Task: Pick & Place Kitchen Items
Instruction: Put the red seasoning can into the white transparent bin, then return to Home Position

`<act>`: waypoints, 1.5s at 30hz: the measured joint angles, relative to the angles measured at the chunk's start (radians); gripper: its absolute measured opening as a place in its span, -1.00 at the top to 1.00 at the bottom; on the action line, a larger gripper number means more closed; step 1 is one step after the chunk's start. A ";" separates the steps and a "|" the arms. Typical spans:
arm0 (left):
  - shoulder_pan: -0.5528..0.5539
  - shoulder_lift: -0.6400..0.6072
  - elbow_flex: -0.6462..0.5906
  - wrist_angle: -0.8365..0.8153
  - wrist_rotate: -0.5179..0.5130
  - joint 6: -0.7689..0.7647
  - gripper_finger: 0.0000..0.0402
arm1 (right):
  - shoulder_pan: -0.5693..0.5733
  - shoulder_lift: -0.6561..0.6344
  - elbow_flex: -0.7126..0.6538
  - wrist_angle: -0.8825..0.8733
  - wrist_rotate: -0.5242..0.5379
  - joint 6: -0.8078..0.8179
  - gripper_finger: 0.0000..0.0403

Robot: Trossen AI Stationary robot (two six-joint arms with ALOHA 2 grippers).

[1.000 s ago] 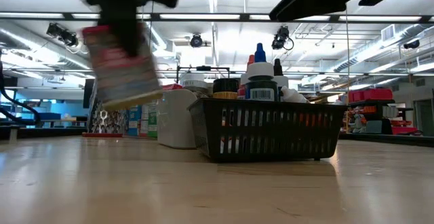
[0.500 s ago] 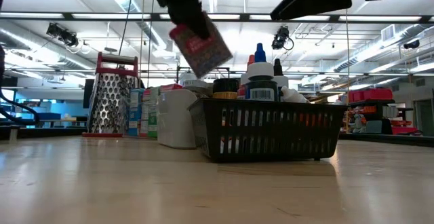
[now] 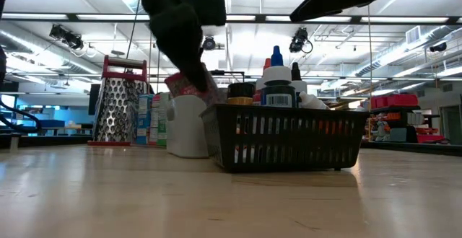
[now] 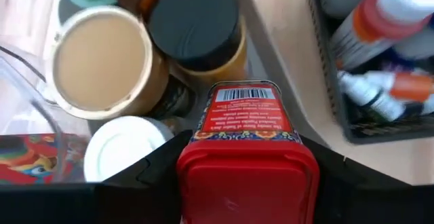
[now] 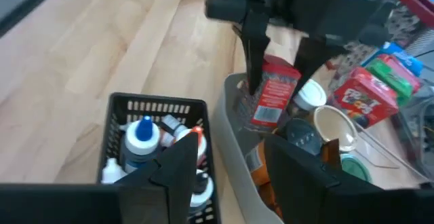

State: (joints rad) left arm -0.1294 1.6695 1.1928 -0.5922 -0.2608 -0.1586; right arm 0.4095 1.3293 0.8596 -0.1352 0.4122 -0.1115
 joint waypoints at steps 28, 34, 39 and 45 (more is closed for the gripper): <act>-0.031 -0.078 0.051 0.172 -0.052 0.078 -0.28 | -0.014 0.001 0.000 0.087 -0.029 -0.104 0.11; -0.100 -0.245 0.056 0.112 -0.111 0.046 -0.28 | -0.023 0.001 0.000 0.216 -0.031 -0.074 0.11; -0.192 -0.393 0.056 0.033 -0.295 0.047 -0.28 | -0.023 -0.034 0.001 0.282 -0.037 -0.029 0.11; -0.286 -0.539 0.052 -0.094 -0.545 0.040 -0.28 | -0.009 -0.231 0.014 0.208 -0.038 0.002 0.11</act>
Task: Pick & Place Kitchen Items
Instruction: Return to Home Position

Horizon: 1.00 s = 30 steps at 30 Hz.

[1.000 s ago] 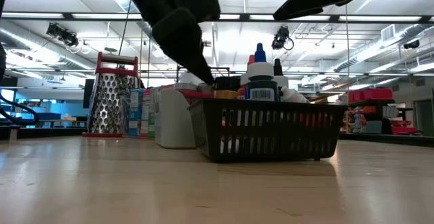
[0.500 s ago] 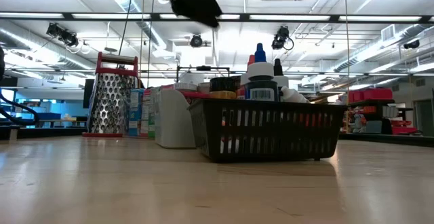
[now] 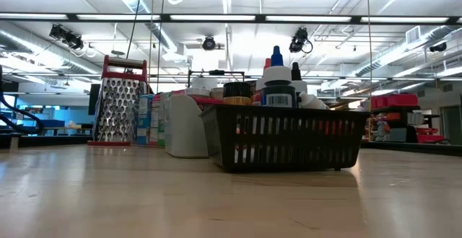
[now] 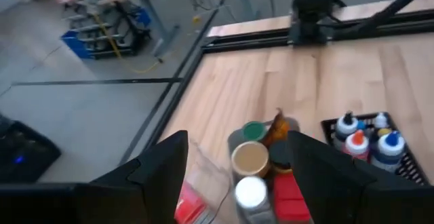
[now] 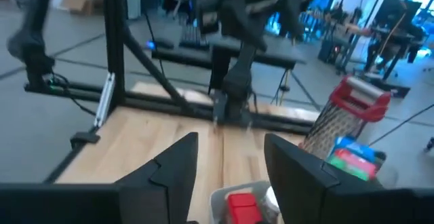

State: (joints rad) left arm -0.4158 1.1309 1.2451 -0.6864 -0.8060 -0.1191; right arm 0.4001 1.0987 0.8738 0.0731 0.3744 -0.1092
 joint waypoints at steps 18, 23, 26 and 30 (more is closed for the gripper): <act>-0.054 -0.508 -0.618 0.398 -0.072 0.035 -0.28 | -0.008 -0.396 -0.087 -0.334 -0.027 0.107 0.11; -0.055 -0.595 -0.853 0.746 0.138 0.195 -0.28 | -0.008 -0.435 -0.248 -0.137 -0.151 0.071 0.11; -0.046 -0.656 -0.935 0.833 0.084 0.230 -0.28 | -0.008 -0.463 -0.327 -0.045 -0.148 0.053 0.11; -0.014 -0.762 -0.983 0.811 0.045 0.213 -0.28 | -0.009 -0.523 -0.397 -0.045 -0.148 0.113 0.11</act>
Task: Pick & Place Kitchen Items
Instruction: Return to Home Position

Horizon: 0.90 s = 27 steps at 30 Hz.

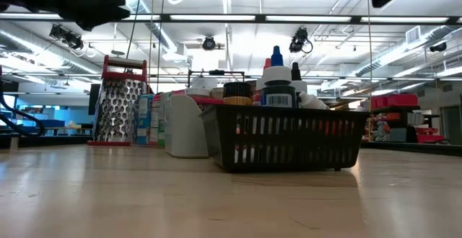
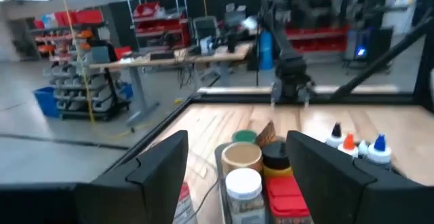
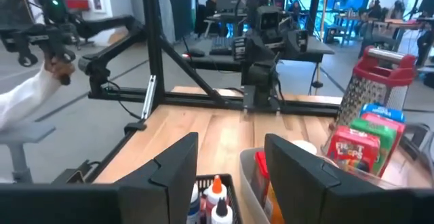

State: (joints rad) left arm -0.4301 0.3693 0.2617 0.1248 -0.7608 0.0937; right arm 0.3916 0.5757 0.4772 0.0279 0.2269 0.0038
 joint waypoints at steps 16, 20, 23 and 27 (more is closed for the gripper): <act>0.112 -0.339 -0.193 0.017 0.250 0.064 -0.28 | 0.000 -0.298 -0.175 -0.013 -0.010 -0.012 0.11; 0.138 -0.369 -0.230 0.034 0.259 0.059 -0.28 | 0.000 -0.333 -0.218 -0.023 -0.010 -0.012 0.11; 0.153 -0.367 -0.253 0.070 0.299 0.056 -0.28 | 0.000 -0.363 -0.246 -0.020 -0.009 -0.001 0.11; 0.175 -0.363 -0.253 0.070 0.300 0.044 -0.28 | 0.000 -0.405 -0.269 -0.025 -0.008 -0.004 0.11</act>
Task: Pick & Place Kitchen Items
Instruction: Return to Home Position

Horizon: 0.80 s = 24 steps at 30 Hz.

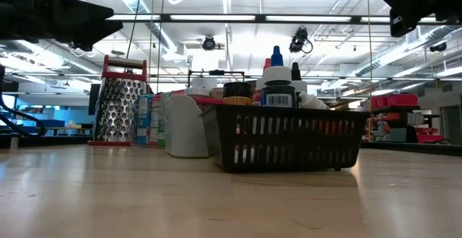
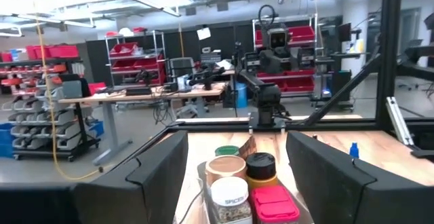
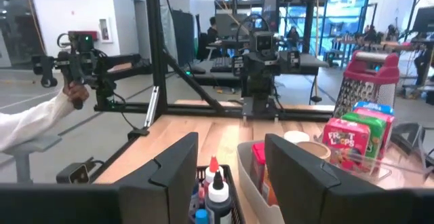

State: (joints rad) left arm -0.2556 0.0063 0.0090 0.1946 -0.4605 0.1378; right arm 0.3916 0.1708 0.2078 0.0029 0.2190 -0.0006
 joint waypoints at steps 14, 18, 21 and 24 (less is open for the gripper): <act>0.010 -0.001 0.000 -0.002 0.003 0.112 -0.28 | 0.000 -0.171 -0.032 -0.101 0.157 -0.067 0.11; 0.010 0.000 -0.001 -0.002 0.005 0.137 -0.28 | -0.002 -0.171 -0.044 -0.193 0.316 -0.010 0.11; 0.010 0.000 -0.001 -0.002 0.006 0.134 -0.28 | -0.002 -0.171 -0.062 -0.209 0.349 0.031 0.11; 0.010 0.000 -0.001 -0.003 0.006 0.133 -0.28 | -0.002 -0.171 -0.077 -0.187 0.323 0.042 0.11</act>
State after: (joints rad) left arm -0.2451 0.0063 0.0082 0.1921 -0.4548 0.2712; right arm 0.3897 0.0002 0.1304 -0.1841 0.5422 0.0409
